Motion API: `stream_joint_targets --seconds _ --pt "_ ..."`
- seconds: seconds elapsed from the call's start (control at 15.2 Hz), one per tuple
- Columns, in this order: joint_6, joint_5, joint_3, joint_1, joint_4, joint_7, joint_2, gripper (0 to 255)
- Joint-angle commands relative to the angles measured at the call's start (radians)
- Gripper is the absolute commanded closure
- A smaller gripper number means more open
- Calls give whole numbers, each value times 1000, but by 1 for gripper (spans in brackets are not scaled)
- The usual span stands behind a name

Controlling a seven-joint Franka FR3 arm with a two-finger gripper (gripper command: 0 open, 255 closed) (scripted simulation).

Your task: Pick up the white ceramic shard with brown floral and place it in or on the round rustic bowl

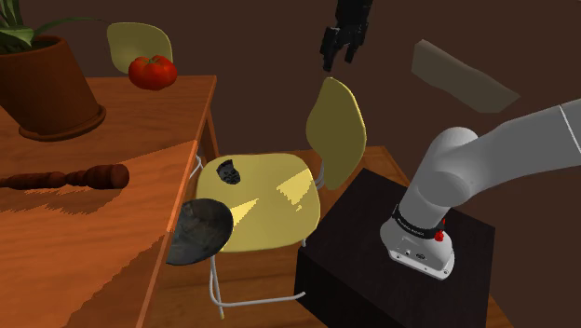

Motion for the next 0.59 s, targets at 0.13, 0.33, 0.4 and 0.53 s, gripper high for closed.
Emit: stream_joint_targets --seconds 0.13,0.33,0.4,0.53 --pt "51 15 30 8 -36 41 15 0" --pt "130 35 76 21 -81 103 48 0" --pt "156 40 92 25 -93 124 62 0" --pt "209 40 107 54 -113 175 96 0"
